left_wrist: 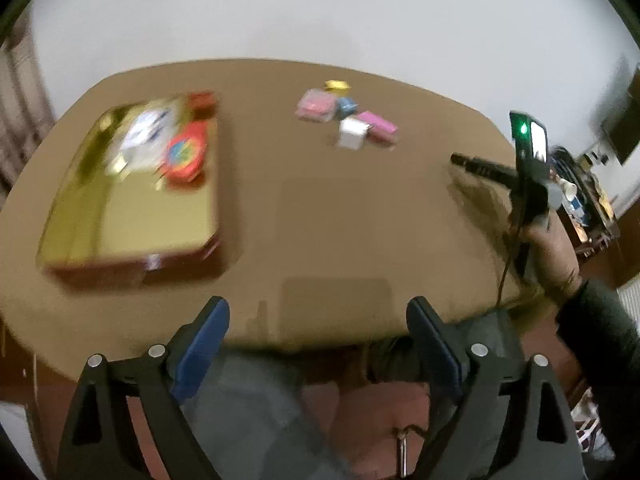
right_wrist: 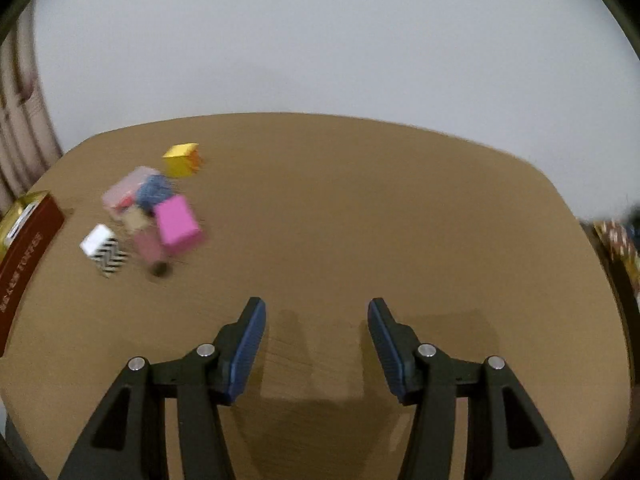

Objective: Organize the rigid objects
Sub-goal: 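Grasp the white cube with the left gripper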

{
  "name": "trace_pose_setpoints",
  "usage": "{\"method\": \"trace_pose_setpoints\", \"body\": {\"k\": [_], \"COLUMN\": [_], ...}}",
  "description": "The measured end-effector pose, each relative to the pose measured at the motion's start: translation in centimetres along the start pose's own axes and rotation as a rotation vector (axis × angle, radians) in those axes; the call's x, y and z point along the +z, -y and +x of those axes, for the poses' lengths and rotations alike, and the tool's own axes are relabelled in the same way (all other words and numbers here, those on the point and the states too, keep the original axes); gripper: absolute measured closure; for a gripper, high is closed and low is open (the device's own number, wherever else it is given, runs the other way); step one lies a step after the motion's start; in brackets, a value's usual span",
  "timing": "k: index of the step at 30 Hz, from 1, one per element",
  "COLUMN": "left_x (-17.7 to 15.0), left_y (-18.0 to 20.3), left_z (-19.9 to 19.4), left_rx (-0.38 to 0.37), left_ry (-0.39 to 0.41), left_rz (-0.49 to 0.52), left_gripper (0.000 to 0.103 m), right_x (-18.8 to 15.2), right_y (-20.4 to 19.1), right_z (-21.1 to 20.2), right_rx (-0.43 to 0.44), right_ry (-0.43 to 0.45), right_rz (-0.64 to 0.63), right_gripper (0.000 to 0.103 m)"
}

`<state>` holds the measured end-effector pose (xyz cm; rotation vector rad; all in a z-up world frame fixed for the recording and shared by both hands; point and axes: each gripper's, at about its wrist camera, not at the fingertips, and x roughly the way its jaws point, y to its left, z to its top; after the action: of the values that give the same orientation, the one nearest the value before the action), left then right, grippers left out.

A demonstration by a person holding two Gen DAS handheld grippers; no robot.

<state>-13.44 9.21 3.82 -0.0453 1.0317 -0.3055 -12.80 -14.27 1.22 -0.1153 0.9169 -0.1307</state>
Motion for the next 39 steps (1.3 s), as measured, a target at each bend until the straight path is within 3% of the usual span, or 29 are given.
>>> {"method": "trace_pose_setpoints", "body": {"k": [9, 11, 13, 21, 25, 29, 32, 35, 36, 39], "left_x": [9.7, 11.2, 12.3, 15.1, 15.8, 16.3, 16.4, 16.5, 16.5, 16.2], "left_y": [4.6, 5.0, 5.0, 4.6, 4.2, 3.7, 3.8, 4.2, 4.3, 5.2], "left_z": [8.1, 10.3, 12.2, 17.2, 18.6, 19.4, 19.9, 20.5, 20.4, 19.7], "left_rx": [0.019, 0.07, 0.074, 0.138, 0.132, 0.115, 0.101, 0.131, 0.121, 0.119], "left_ry": [0.012, 0.009, 0.003, -0.016, -0.046, -0.066, -0.076, -0.057, -0.054, -0.043], "left_rz": [0.101, 0.112, 0.118, 0.118, 0.125, 0.108, 0.111, 0.142, 0.144, 0.142], "left_gripper": [0.015, 0.015, 0.015, 0.015, 0.024, 0.025, 0.04, 0.063, 0.076, 0.077], "right_x": [-1.3, -1.3, -1.3, -1.9, -2.2, -2.5, -2.8, -3.0, -3.0, -2.9], "right_y": [3.6, 4.0, 4.2, 5.2, 5.7, 6.0, 6.3, 6.7, 6.7, 7.0], "right_z": [-1.6, -1.7, -1.7, -2.9, -3.5, -3.8, -4.3, -4.7, -4.7, -4.7], "right_rx": [0.034, 0.047, 0.067, 0.104, 0.12, 0.132, 0.138, 0.14, 0.139, 0.139], "right_ry": [0.075, 0.092, 0.097, 0.102, 0.116, 0.121, 0.125, 0.128, 0.128, 0.128], "right_rz": [0.154, 0.178, 0.193, 0.208, 0.22, 0.231, 0.238, 0.252, 0.254, 0.262], "right_gripper": [0.046, 0.041, 0.041, 0.04, 0.04, 0.04, 0.04, 0.04, 0.04, 0.04]}}
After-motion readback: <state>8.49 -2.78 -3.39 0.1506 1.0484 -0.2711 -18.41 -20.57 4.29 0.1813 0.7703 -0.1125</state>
